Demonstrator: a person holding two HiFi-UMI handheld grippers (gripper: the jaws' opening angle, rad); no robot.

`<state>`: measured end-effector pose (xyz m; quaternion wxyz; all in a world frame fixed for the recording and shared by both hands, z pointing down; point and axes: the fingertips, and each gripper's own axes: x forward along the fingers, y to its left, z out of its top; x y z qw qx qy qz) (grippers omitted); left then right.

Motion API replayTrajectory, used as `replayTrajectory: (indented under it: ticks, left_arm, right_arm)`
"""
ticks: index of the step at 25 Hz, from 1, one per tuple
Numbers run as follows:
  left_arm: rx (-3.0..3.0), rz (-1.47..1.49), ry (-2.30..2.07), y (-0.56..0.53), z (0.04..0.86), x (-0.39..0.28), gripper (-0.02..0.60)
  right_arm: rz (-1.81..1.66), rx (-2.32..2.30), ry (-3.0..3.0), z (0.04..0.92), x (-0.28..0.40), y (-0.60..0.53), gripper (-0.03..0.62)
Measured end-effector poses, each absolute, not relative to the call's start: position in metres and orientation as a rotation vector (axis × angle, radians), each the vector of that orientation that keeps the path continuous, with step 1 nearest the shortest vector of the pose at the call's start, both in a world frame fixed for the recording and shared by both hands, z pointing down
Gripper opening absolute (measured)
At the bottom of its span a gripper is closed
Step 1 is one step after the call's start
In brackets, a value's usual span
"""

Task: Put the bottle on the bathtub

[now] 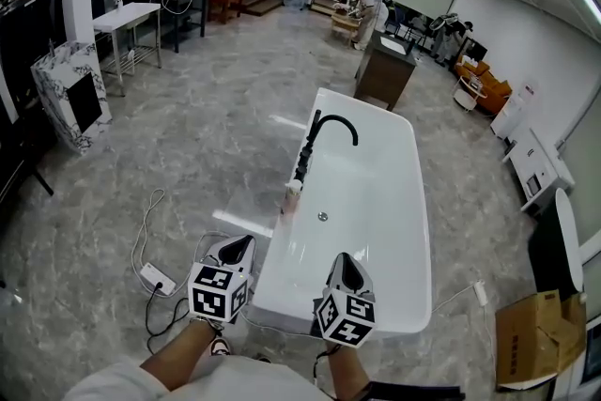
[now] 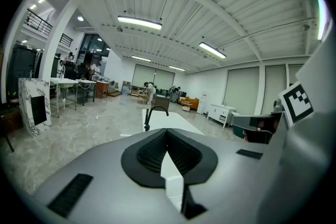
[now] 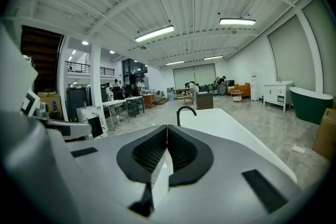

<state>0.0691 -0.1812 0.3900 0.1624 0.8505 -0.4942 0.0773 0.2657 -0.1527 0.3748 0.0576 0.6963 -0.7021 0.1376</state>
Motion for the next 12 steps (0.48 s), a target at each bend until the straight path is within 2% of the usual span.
replayTrajectory:
  ticks: [12]
  left_arm:
    - [2.414, 0.212, -1.399, -0.189, 0.392, 0.057, 0.015]
  right_arm:
    - [0.397, 2.083, -2.117, 0.369, 0.252, -0.156, 0.026]
